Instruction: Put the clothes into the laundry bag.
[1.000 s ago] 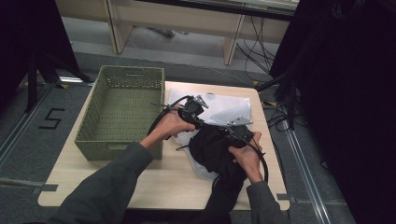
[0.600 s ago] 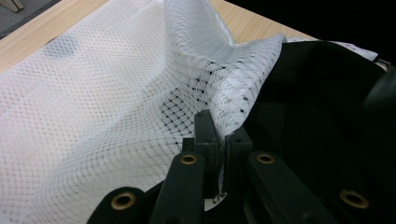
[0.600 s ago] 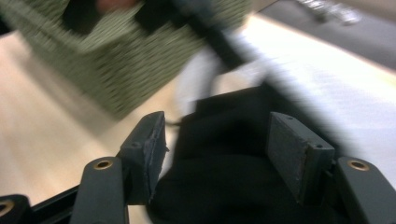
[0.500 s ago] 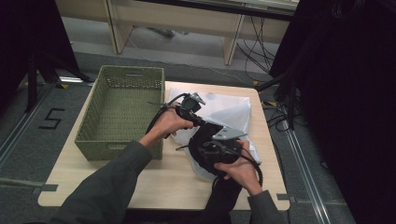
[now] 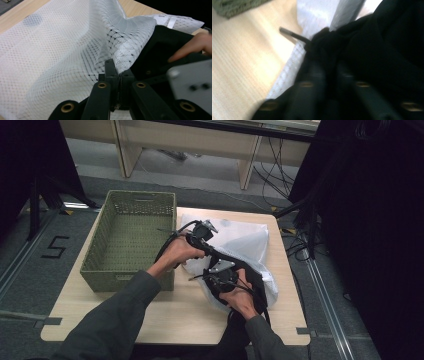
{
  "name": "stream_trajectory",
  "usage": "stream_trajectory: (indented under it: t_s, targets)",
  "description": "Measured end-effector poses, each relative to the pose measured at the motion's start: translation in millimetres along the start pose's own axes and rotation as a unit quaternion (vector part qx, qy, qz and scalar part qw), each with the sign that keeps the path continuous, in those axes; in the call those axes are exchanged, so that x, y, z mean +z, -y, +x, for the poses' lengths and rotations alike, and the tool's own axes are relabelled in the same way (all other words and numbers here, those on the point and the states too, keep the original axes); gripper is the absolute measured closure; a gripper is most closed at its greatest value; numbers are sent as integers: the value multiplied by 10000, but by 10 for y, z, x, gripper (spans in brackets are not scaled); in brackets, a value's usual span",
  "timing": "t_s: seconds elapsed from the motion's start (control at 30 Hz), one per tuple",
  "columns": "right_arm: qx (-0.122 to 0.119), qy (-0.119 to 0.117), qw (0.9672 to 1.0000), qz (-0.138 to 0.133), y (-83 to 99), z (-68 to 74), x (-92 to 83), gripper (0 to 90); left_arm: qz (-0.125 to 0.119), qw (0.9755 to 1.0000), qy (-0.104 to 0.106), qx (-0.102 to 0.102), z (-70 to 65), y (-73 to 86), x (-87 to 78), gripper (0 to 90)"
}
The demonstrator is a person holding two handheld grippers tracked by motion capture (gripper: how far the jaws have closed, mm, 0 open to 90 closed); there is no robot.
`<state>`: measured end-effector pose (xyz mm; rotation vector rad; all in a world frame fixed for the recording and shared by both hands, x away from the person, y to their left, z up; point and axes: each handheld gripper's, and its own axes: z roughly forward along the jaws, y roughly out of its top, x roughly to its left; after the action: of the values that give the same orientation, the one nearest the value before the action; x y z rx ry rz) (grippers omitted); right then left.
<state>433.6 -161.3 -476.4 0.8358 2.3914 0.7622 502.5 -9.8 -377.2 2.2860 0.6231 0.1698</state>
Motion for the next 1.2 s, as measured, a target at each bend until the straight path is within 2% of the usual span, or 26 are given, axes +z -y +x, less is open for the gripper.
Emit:
stream_trajectory:
  t_s: [0.03, 0.07, 0.13, 0.17, 0.2, 0.23, 0.27, 0.3, 0.37, 0.43, 0.47, 0.5, 0.6, 0.63, 0.67, 0.7, 0.73, 0.8, 0.83, 0.87, 0.93, 1.03, 1.07, 1.1, 1.17, 1.2]
  targets:
    - [103, 103, 9996, -237, -49, -91, -140, 884, 11, 10000, -21, 48, 5, -2, -23, 879]
    - [362, 195, 9987, -303, -62, -104, -216, 885, 15, 10000, -23, 54, 3, -2, -33, 879]
    - [342, 391, 9968, -602, -92, -260, -408, 885, 37, 10000, -2, 93, -6, -5, -56, 879]
    - [339, 568, 9952, -727, -88, -343, -475, 885, -101, 9996, 11, 246, -4, -20, -62, 880]
    - [497, 742, 9933, -728, -73, -414, -519, 885, -185, 9998, 62, 41, -41, -17, -52, 880]
    - [458, 845, 9928, -719, -48, -502, -512, 885, -166, 9998, 99, -89, -73, -20, -49, 879]
    - [608, 990, 9914, -596, -7, -522, -465, 885, -135, 9998, 114, -37, -90, -30, -43, 879]
    - [492, 1047, 9921, -481, 34, -548, -371, 883, -135, 9998, 114, -37, -90, -30, -43, 879]
    - [360, 850, 9955, -192, 114, -526, -159, 877, -91, 9998, 139, 67, -130, -49, -18, 879]
    - [379, 755, 9964, -64, 108, -476, -75, 863, 12, 9998, 116, 167, -112, -50, -16, 878]
    - [379, 755, 9964, -64, 108, -476, -75, 863, 12, 9998, 116, 167, -112, -50, -16, 875]
    - [526, 708, 9959, -204, 56, -502, -135, 839, -105, 9999, 59, 99, -83, -44, 3, 852]
    - [542, 694, 9957, -287, 68, -562, -194, 846, 10, 9999, -5, 132, -60, -25, 0, 798]
    - [617, 673, 9953, -322, 80, -565, -190, 852, -173, 9992, -76, 347, -47, -17, -20, 784]
    - [617, 673, 9953, -322, 80, -565, -190, 852, -173, 9992, -76, 347, -47, -17, -20, 783]
    - [742, 587, 9950, -309, 93, -562, -195, 858, -115, 9997, -163, 128, -123, 32, -96, 767]
    - [742, 587, 9950, -309, 93, -562, -195, 858, -115, 9997, -163, 128, -123, 32, -96, 740]
    - [799, 464, 9950, -378, 99, -581, -230, 865, -354, 9989, -305, 28, -210, 89, -193, 722]
    - [874, 338, 9945, -469, 117, -609, -294, 869, -426, 9986, -296, 79, -245, 119, -247, 697]
    - [825, 343, 9947, -499, 132, -625, -329, 870, -537, 9981, -287, 42, -335, 208, -343, 684]
    - [793, 327, 9946, -585, 177, -647, -394, 871, -516, 9982, -288, 68, -385, 268, -369, 666]
    - [934, 268, 9939, -522, 225, -656, -437, 871, -217, 9993, -306, -5, -591, 582, -276, 625]
    - [934, 268, 9939, -522, 225, -656, -437, 871, -217, 9993, -306, -5, -591, 582, -276, 618]
    - [817, 304, 9946, -561, 236, -681, -430, 871, -218, 9993, -290, -92, -627, 667, -200, 618]
    - [956, 243, 9937, -526, 233, -659, -435, 870, 116, 9994, -225, -221, -675, 865, 51, 569]
    - [956, 243, 9937, -526, 233, -659, -435, 870, 116, 9994, -225, -221, -675, 865, 51, 557]
